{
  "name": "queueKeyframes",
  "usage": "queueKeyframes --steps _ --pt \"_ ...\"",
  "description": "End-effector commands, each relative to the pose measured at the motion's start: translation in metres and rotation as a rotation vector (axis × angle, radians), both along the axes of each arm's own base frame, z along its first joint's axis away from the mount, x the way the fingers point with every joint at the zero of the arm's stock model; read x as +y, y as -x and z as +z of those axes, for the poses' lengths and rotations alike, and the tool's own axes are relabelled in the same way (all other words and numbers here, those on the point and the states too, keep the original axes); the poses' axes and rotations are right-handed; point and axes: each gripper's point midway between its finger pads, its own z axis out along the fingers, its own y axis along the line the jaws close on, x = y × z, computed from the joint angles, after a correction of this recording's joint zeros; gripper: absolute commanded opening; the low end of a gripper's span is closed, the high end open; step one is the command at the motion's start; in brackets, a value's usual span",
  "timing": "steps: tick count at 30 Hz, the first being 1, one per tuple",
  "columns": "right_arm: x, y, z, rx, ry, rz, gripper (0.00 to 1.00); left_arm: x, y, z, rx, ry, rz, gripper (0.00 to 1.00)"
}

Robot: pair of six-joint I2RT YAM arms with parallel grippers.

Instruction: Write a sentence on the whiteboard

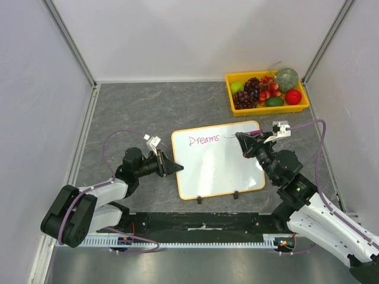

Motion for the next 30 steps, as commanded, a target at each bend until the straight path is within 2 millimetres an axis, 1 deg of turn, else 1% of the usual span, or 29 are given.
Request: queueKeyframes --steps 1,4,7,8,10,20,26,29,30 --pt "-0.007 0.004 -0.011 0.036 0.010 -0.014 0.00 0.008 -0.004 -0.016 -0.034 -0.085 0.031 0.02" --pt "-0.012 0.007 -0.016 0.048 0.021 -0.027 0.00 0.009 -0.006 -0.016 -0.039 -0.092 0.040 0.02" --pt "-0.014 0.008 -0.016 0.043 0.019 -0.031 0.00 0.009 -0.006 -0.017 -0.032 -0.094 0.036 0.02" --pt "-0.015 0.009 -0.023 0.062 0.035 -0.031 0.00 0.008 -0.007 -0.017 -0.032 -0.094 0.035 0.02" --pt "-0.014 0.009 -0.024 0.066 0.042 -0.030 0.00 0.009 -0.006 -0.017 -0.032 -0.094 0.035 0.02" --pt "-0.012 0.007 -0.023 0.067 0.063 -0.024 0.00 0.009 -0.007 -0.017 -0.032 -0.093 0.038 0.02" --pt "-0.012 0.005 -0.027 0.077 0.078 -0.031 0.00 0.009 -0.007 -0.017 -0.033 -0.094 0.038 0.02" --pt "-0.010 0.003 -0.025 0.075 0.090 -0.028 0.00 0.008 -0.007 -0.016 -0.032 -0.093 0.035 0.02" --pt "-0.009 0.002 -0.021 0.071 0.089 -0.026 0.00 0.009 -0.006 -0.017 -0.033 -0.093 0.035 0.02"
